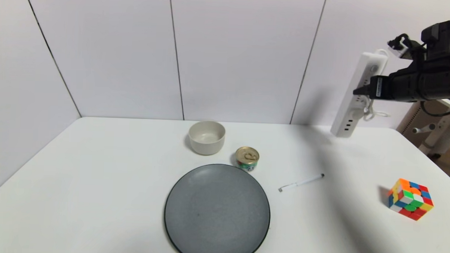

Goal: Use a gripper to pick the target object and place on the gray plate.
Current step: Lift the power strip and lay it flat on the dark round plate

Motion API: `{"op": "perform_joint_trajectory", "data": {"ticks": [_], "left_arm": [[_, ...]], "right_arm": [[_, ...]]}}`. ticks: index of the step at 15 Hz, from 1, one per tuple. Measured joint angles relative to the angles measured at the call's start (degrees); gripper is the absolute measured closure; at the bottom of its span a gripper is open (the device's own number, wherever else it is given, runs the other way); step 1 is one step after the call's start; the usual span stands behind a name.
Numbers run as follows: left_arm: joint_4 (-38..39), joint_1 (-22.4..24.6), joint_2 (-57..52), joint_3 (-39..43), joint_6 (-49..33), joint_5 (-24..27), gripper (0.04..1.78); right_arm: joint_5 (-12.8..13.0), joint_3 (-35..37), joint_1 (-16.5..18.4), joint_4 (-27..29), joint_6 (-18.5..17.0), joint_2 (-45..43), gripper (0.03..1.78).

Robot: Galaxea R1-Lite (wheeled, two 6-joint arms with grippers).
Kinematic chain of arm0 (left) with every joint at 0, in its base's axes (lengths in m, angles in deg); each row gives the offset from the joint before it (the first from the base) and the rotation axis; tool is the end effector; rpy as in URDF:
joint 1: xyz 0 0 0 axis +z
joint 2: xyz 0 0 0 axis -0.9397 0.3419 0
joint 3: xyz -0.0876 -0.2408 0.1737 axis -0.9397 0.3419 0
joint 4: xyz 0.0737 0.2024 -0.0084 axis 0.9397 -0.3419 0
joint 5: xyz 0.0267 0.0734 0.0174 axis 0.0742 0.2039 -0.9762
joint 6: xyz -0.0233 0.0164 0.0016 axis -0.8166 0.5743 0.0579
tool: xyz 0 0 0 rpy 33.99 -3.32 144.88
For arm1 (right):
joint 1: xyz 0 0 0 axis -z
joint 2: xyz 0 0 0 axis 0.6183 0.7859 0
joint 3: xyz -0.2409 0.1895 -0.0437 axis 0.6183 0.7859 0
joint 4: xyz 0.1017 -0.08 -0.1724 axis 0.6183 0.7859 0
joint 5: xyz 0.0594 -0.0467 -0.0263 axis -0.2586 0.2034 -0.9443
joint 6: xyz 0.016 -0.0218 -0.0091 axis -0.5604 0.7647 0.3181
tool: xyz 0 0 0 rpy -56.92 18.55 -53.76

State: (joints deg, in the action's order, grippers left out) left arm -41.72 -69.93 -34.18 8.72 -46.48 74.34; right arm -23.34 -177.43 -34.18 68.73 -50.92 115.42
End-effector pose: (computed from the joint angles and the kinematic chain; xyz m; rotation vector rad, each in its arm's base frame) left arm -0.0031 0.0000 0.0777 -0.0069 0.0650 0.0047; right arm 0.4017 -0.0239 0.2816 0.0337 0.4491 0.0823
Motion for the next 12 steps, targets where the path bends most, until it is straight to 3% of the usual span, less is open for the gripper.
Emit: {"op": "perform_joint_trajectory", "data": {"ticks": [4, 8, 12], "left_arm": [[0.0, 0.0, 0.0, 0.0, 0.0, 0.0, 0.13], [0.0, 0.0, 0.0, 0.0, 0.0, 0.0, 0.13], [0.0, 0.0, 0.0, 0.0, 0.0, 0.0, 0.13]], "right_arm": [[-0.3, -1.5, -0.1, 0.0, -0.2, -1.8, 0.99], [-3.2, -1.4, -0.9, 0.1, -0.2, -3.8, 0.99], [-3.4, -1.0, -3.9, 0.9, -0.7, -6.2, 0.99]]}}
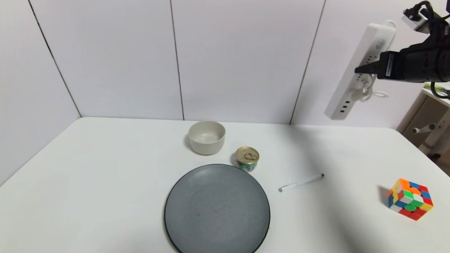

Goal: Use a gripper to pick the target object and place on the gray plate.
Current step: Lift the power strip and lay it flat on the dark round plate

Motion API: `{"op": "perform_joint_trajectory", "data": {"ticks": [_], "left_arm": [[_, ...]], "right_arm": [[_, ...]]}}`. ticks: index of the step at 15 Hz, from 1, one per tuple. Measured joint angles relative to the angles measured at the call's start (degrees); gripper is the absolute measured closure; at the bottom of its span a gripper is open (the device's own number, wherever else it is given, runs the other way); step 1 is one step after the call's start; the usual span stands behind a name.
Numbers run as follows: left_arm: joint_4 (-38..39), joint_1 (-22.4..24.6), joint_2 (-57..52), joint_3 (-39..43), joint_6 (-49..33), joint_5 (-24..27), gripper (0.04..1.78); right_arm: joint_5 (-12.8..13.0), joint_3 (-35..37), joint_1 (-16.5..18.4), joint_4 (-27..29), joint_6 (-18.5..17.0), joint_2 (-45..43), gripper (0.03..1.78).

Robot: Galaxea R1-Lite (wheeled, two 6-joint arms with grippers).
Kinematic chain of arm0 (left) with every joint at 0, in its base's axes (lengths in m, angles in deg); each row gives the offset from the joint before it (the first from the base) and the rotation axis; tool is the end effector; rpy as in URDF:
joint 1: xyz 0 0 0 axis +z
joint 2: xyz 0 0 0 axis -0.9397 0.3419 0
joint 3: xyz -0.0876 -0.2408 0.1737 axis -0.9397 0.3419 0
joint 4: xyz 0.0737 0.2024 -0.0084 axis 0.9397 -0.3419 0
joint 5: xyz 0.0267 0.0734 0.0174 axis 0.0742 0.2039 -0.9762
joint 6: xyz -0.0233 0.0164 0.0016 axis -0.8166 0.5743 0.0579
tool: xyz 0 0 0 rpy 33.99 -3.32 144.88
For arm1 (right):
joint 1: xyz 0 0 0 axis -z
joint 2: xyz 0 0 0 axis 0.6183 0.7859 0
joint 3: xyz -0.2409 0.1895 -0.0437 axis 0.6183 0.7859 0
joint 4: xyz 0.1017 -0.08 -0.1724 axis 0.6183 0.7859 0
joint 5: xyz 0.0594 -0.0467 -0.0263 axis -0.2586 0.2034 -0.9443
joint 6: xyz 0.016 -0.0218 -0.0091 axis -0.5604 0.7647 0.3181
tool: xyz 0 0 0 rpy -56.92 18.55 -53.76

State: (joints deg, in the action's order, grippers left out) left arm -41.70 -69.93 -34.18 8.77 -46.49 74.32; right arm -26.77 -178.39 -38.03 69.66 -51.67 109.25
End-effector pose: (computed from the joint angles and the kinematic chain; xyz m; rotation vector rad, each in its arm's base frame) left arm -0.0031 0.0000 0.0775 -0.0071 0.0655 0.0051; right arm 0.3686 0.0049 0.3269 0.0335 0.3425 0.2056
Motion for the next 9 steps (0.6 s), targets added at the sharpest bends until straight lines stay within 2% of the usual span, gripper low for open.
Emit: {"op": "perform_joint_trajectory", "data": {"ticks": [5, 9], "left_arm": [[0.0, 0.0, 0.0, 0.0, 0.0, 0.0, 0.13], [0.0, 0.0, 0.0, -0.1, 0.0, 0.0, 0.13]], "right_arm": [[-0.9, 1.1, -6.3, 6.6, -0.2, -4.8, 0.99], [-4.5, 4.4, -12.8, 7.1, -0.3, -9.4, 0.99]]}}
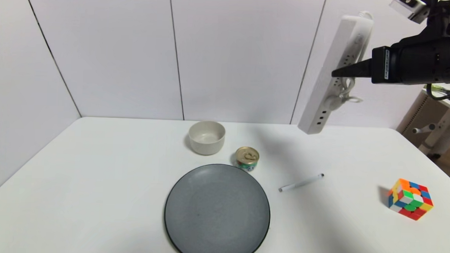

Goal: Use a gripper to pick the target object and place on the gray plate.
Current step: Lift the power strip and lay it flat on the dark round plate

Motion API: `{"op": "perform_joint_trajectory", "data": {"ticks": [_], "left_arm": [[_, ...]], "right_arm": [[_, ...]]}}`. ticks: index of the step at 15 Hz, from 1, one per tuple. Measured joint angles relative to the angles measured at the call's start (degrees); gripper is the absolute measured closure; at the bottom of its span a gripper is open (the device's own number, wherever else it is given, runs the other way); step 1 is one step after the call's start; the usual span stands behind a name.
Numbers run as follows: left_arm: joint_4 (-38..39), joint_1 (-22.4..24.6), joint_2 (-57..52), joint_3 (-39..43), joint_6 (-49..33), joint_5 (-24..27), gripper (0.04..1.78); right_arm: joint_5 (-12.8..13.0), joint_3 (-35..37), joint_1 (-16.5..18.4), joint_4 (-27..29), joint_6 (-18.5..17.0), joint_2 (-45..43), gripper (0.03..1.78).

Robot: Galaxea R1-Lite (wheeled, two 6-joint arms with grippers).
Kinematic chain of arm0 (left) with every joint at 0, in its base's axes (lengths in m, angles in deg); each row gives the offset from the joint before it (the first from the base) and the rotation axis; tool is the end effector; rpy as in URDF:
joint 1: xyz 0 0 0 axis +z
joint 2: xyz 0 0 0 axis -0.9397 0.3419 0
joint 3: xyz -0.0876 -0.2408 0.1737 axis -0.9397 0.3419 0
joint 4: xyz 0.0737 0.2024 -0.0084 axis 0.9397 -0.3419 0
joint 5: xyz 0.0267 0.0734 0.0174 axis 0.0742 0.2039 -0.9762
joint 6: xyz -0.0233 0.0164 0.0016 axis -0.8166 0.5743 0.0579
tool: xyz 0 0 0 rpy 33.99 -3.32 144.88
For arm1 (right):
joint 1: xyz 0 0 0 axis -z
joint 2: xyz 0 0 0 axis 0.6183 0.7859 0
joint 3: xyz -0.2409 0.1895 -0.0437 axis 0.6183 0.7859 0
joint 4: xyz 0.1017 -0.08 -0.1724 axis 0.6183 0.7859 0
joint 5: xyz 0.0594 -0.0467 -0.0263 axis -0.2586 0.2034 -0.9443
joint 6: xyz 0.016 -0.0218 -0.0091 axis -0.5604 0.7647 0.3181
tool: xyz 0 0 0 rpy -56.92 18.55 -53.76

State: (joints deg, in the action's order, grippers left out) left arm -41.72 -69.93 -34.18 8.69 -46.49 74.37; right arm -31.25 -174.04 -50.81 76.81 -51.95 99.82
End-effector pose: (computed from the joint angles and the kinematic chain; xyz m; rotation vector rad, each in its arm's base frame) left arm -0.0032 0.0000 0.0778 -0.0071 0.0645 0.0042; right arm 0.3007 0.0757 0.3472 0.0147 0.3846 0.5018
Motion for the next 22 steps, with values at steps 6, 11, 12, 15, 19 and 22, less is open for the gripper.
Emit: {"op": "perform_joint_trajectory", "data": {"ticks": [6, 11, 12, 15, 19, 22], "left_arm": [[0.0, 0.0, 0.0, 0.0, 0.0, 0.0, 0.13], [0.0, 0.0, 0.0, 0.0, 0.0, 0.0, 0.13], [0.0, 0.0, 0.0, 0.0, 0.0, 0.0, 0.13], [0.0, 0.0, 0.0, 0.0, 0.0, 0.0, 0.13], [0.0, 0.0, 0.0, 0.0, 0.0, 0.0, 0.13], [0.0, 0.0, 0.0, 0.0, 0.0, 0.0, 0.13]], "right_arm": [[-0.5, 3.9, -11.7, 1.4, 0.3, -3.8, 0.99], [-0.2, 6.8, -20.8, 4.5, 0.5, -4.3, 0.99], [-0.1, 8.0, -22.3, 4.4, 0.6, -4.4, 0.99], [-0.1, 11.1, -25.6, 4.2, 2.2, -4.5, 0.99], [-0.2, 13.9, -27.9, 4.0, 4.6, -4.0, 0.99], [-0.3, 15.1, -28.7, 3.8, 6.2, -2.7, 0.99]]}}
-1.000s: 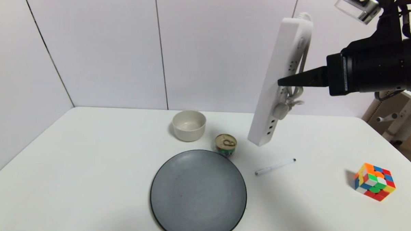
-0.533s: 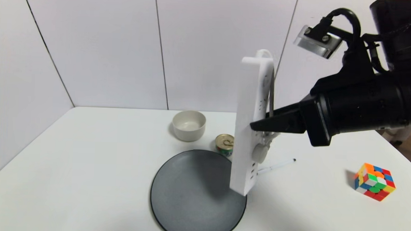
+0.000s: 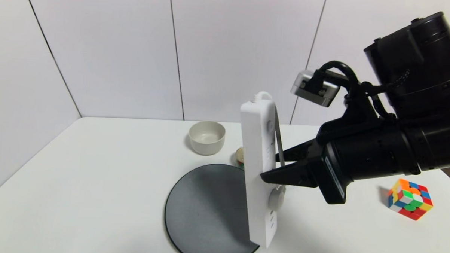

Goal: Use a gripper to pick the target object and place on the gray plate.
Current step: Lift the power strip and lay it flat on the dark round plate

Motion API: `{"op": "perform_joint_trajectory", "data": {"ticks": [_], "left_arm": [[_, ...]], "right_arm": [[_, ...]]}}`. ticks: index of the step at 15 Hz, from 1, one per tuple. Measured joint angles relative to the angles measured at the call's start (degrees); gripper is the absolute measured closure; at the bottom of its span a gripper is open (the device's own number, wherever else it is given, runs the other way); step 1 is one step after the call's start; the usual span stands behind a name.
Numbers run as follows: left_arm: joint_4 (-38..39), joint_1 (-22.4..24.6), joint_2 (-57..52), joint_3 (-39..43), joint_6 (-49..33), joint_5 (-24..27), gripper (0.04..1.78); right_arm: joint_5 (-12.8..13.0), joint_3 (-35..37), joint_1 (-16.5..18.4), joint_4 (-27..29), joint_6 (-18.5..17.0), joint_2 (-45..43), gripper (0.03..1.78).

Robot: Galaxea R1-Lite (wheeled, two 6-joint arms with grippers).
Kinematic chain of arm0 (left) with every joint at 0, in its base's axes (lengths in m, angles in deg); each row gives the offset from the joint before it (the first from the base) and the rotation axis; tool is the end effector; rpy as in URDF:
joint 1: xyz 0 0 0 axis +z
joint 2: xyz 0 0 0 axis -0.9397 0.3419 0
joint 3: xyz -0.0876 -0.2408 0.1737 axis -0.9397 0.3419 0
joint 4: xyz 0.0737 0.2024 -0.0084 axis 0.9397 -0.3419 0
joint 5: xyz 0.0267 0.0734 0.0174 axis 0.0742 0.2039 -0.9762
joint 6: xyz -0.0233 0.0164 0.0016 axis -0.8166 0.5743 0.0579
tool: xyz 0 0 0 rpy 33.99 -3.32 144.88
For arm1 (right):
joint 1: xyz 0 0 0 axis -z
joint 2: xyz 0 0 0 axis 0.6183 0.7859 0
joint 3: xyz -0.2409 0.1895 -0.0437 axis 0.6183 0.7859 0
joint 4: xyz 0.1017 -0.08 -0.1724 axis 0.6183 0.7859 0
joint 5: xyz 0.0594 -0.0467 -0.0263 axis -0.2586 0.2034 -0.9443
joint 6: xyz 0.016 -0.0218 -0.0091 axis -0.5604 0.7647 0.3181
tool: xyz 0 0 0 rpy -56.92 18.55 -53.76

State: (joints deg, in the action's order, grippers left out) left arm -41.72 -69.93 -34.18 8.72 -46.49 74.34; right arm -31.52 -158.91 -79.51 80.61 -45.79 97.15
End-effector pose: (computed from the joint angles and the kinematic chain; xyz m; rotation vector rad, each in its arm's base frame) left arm -0.0031 0.0000 0.0777 -0.0071 0.0650 0.0048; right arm 0.2141 0.1993 0.2758 -0.2402 0.6253 1.0113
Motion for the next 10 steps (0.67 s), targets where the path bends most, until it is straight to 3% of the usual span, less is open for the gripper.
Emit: {"op": "perform_joint_trajectory", "data": {"ticks": [10], "left_arm": [[0.0, 0.0, 0.0, 0.0, 0.0, 0.0, 0.13]], "right_arm": [[0.0, 0.2, -1.8, -7.0, 3.0, 6.6, 0.99]]}}
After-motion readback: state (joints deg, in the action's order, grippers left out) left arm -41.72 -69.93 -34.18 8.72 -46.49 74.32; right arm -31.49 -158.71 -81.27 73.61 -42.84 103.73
